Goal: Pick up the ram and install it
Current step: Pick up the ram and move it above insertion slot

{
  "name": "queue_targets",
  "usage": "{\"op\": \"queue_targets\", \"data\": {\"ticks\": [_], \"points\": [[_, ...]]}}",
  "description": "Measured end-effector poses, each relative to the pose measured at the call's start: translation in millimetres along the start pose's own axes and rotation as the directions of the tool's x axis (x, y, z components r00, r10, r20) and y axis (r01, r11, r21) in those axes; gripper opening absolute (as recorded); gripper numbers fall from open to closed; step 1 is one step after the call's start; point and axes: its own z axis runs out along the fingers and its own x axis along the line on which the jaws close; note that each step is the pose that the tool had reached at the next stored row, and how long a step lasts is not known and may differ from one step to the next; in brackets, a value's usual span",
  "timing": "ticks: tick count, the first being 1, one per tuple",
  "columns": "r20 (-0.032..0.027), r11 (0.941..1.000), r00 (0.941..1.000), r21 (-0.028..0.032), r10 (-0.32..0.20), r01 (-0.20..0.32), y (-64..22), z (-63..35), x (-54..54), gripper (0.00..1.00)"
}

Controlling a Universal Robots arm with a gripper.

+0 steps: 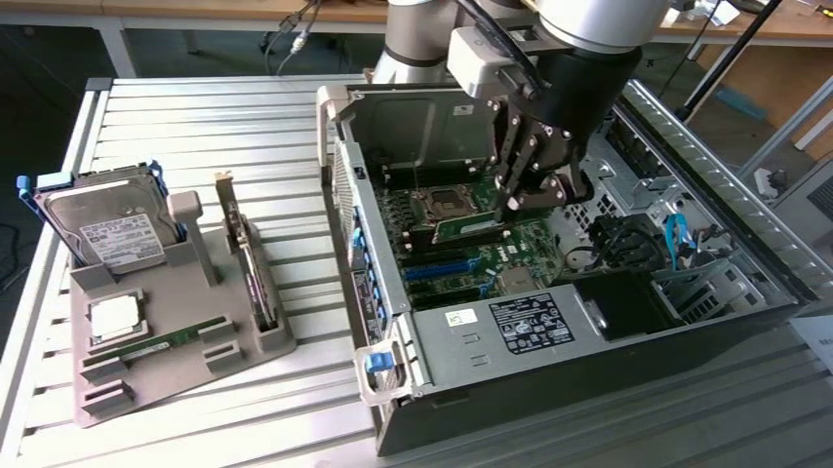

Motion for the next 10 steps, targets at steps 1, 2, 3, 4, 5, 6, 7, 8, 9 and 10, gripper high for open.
{"op": "queue_targets", "data": {"ticks": [1, 2, 3, 4, 5, 6, 7, 8, 9, 10], "points": [[0.0000, 1.0000, 1.0000, 0.0000, 0.008, -0.008, -1.4, 0.3, 0.0, 0.12], [-0.0001, 0.9999, 0.9999, 0.0000, 0.010, -0.010, -3.7, 0.5, 0.1, 0.12], [-0.0001, 1.0000, 1.0000, 0.0000, 0.010, -0.010, -7.0, 0.6, 0.4, 0.12], [-0.0002, 1.0000, 1.0000, -0.0001, 0.009, -0.009, -10.6, 0.6, 0.7, 0.12], [-0.0001, 1.0000, 1.0000, 0.0000, 0.009, -0.009, -15.8, 0.8, 1.2, 0.12], [-0.0002, 1.0000, 1.0000, -0.0001, 0.009, -0.009, -19.0, 0.9, 1.4, 0.12], [-0.0001, 1.0000, 1.0000, 0.0000, 0.009, -0.009, -21.9, 1.1, 1.6, 0.12], [-0.0001, 1.0000, 1.0000, 0.0000, 0.009, -0.009, -27.0, 1.4, 1.3, 0.12], [-0.0001, 1.0000, 1.0000, 0.0000, 0.009, -0.009, -35.9, 2.0, 0.4, 0.12], [-0.0002, 1.0000, 1.0000, -0.0001, 0.009, -0.009, -40.9, 2.3, -0.3, 0.12]]}}
